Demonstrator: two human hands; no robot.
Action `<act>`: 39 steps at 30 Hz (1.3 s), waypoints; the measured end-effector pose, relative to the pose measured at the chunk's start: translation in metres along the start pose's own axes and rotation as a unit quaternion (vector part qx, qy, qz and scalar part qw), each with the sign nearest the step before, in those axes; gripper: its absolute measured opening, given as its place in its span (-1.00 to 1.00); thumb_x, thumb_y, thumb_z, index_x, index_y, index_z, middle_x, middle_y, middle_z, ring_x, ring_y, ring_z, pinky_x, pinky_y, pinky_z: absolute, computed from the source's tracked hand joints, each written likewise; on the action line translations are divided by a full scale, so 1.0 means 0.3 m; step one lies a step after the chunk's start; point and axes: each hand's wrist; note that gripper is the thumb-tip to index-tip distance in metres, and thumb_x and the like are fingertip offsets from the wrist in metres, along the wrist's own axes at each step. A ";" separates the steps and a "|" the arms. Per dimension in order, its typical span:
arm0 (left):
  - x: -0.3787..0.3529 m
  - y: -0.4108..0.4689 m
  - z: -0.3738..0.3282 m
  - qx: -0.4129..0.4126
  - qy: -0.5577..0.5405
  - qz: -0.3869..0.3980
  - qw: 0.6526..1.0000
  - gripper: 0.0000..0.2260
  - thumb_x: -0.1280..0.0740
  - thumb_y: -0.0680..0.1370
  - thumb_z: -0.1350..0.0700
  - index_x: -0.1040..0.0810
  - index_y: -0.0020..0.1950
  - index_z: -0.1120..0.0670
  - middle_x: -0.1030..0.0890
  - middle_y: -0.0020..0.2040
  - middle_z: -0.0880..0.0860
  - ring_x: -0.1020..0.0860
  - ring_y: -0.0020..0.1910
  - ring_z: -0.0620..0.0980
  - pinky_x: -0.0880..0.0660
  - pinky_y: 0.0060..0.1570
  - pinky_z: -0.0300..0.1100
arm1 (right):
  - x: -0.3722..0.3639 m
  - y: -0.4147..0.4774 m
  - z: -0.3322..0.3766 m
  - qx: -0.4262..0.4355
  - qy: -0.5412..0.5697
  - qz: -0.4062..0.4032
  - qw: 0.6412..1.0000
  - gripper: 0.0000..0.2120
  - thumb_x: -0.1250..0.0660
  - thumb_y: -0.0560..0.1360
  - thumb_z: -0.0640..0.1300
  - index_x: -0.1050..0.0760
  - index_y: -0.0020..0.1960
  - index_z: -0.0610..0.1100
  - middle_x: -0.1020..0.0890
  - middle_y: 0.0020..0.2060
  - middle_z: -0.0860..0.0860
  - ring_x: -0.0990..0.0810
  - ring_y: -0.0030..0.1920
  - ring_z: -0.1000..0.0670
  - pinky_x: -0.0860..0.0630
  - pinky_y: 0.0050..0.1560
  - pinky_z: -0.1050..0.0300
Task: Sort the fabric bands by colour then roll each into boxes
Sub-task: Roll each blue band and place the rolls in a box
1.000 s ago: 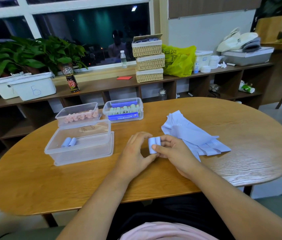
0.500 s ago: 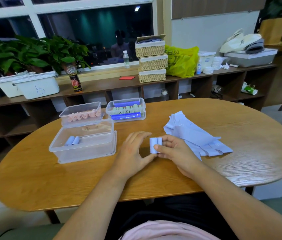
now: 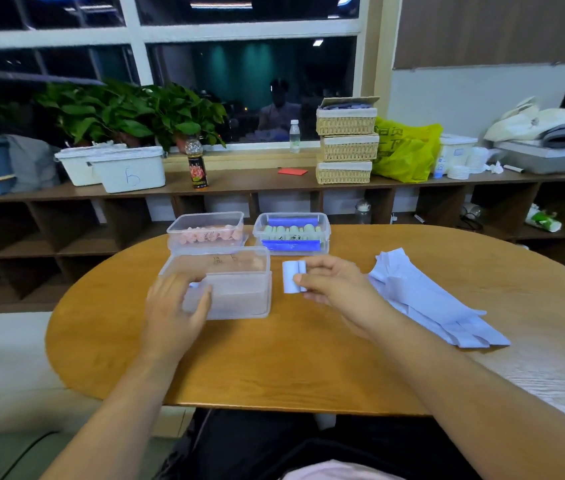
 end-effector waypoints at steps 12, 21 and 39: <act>0.036 -0.007 0.144 0.252 -0.084 0.007 0.964 -0.88 -0.27 0.72 0.04 -0.60 0.15 -0.02 -0.53 0.17 -0.06 -0.49 0.23 0.00 -0.42 0.23 -0.06 | -0.501 0.433 0.084 -0.081 -0.179 0.020 0.980 -0.84 -0.55 0.45 -0.28 -0.61 -0.01 -0.21 -0.73 -0.06 -0.22 -0.77 -0.10 -0.10 -0.74 0.05 -0.08; 0.028 -0.008 0.159 0.258 -0.130 -0.019 0.957 -0.87 -0.30 0.70 0.05 -0.59 0.00 0.01 -0.49 0.16 -0.11 -0.49 0.10 -0.26 -0.51 0.06 -0.06 | -0.625 0.573 -0.033 -0.178 -0.320 0.015 0.930 -0.87 -0.50 0.52 -0.20 -0.54 -0.06 -0.12 -0.69 -0.11 -0.10 -0.70 -0.17 -0.05 -0.70 0.00 0.08; 0.048 -0.001 0.138 0.268 -0.131 -0.025 0.954 -0.80 -0.34 0.69 0.07 -0.56 -0.14 0.03 -0.50 0.18 -0.10 -0.48 0.11 -0.37 -0.40 -0.03 -0.37 | -0.695 0.636 -0.079 -0.145 -0.559 -0.003 0.816 -0.78 -0.47 0.58 -0.01 -0.50 -0.04 -0.12 -0.69 0.07 -0.07 -0.68 0.08 -0.06 -0.57 -0.09 0.11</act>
Point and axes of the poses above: each hand's wrist, its own y-axis towards the middle knuckle, its own x-axis out of the back of the hand, z = x × y
